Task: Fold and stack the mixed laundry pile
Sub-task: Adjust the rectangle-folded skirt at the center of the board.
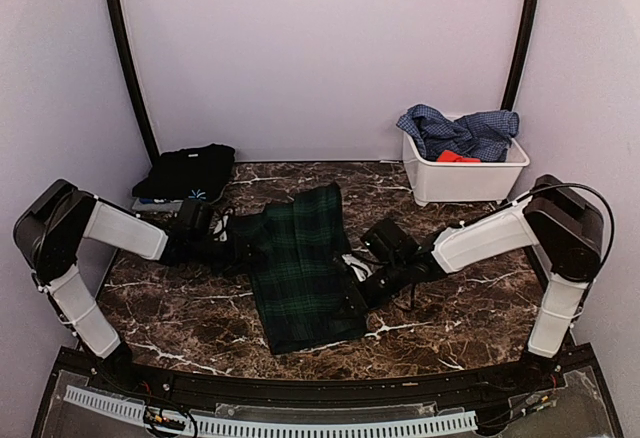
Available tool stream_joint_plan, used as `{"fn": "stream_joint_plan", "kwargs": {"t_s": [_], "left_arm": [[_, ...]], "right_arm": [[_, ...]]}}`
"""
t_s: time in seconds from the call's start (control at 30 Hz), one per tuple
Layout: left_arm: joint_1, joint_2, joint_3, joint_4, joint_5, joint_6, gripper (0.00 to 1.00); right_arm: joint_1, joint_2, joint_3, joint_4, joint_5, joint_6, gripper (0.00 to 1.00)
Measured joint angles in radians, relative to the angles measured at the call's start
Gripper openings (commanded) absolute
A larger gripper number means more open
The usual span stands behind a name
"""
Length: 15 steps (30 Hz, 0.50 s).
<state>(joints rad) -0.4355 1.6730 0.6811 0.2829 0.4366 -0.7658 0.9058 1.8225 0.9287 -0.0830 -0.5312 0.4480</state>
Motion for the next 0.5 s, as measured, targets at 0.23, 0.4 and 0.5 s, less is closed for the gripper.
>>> {"fn": "stream_joint_plan", "kwargs": {"t_s": [0.23,0.4,0.5], "left_arm": [[0.001,0.054,0.063,-0.014,0.048,0.057,0.56],[-0.018,0.049,0.121,-0.141,0.051,0.129,0.64],[-0.04,-0.016,0.132,-0.232,0.025,0.157,0.66]], "right_arm": [[0.093,-0.014,-0.092,0.161,-0.027,0.089,0.2],[0.183,-0.053,-0.103,0.119,-0.051,0.124,0.3],[0.182,-0.142,-0.092,-0.02,-0.028,0.103,0.34]]}}
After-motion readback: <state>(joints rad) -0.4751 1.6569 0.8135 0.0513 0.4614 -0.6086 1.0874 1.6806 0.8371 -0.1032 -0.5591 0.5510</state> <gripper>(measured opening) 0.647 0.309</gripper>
